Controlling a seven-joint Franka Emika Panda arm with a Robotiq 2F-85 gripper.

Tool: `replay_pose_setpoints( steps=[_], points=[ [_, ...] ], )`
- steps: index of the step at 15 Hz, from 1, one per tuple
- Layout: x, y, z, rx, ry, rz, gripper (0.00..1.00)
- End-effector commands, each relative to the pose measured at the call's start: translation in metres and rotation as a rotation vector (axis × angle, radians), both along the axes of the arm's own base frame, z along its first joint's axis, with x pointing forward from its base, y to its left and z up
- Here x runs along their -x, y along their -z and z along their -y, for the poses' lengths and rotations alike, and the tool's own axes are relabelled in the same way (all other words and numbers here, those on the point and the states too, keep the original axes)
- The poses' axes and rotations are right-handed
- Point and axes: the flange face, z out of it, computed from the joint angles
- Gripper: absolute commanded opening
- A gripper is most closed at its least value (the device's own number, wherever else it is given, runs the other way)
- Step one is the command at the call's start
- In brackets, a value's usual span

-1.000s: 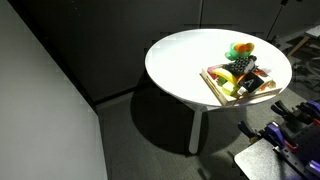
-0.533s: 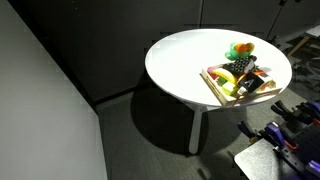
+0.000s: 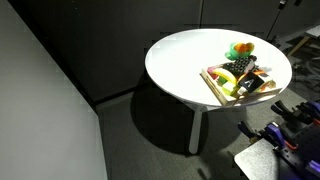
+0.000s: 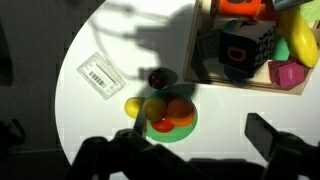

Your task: Put the apple in the bowl

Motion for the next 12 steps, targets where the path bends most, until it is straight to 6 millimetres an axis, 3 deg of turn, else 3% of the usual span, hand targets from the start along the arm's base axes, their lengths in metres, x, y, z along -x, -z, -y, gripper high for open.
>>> replay_pose_setpoints(
  steps=[1,12],
  points=[
    [-0.011,0.016,0.021,-0.01,0.036,-0.025,1.0],
    [-0.029,0.105,0.065,0.005,0.061,-0.11,1.0]
  ],
)
